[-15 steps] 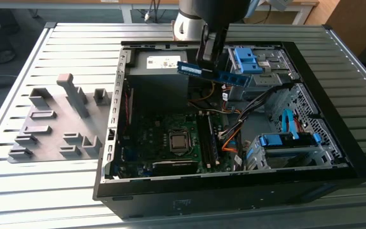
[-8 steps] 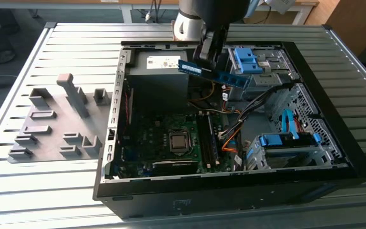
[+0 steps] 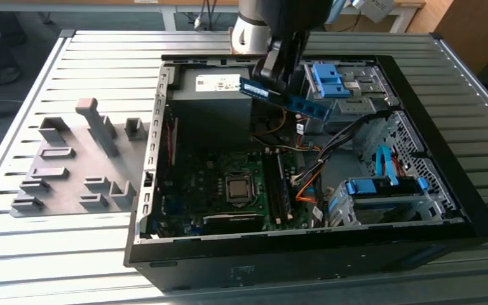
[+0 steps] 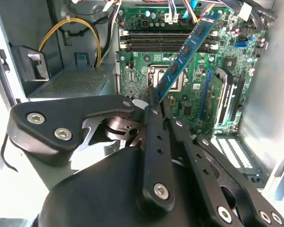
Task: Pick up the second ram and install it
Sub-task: 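Insert the second ram into the second slot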
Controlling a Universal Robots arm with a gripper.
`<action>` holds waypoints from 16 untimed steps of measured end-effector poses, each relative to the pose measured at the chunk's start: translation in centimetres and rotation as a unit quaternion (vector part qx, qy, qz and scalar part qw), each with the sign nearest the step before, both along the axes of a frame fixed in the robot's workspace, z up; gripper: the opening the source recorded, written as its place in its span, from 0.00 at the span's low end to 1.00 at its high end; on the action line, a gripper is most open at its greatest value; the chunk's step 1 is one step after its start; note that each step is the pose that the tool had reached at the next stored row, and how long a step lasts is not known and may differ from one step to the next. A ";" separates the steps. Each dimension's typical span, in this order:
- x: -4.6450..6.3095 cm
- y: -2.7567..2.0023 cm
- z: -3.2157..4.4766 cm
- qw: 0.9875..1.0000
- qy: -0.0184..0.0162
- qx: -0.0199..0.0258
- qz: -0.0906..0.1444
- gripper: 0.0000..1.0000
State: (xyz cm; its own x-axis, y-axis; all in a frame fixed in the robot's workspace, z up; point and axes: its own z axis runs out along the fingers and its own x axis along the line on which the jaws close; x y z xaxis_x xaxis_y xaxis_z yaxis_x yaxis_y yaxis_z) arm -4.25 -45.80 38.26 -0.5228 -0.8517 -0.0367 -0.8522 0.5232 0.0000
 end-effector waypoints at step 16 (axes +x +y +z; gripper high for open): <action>0.0 0.30 -0.14 0.996 0.000 0.000 -0.092 0.14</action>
State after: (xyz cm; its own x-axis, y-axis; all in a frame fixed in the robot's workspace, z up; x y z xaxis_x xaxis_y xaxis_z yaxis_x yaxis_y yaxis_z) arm -4.23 -45.50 38.11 -0.6703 -0.7412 -0.0364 -0.7417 0.6707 -0.0002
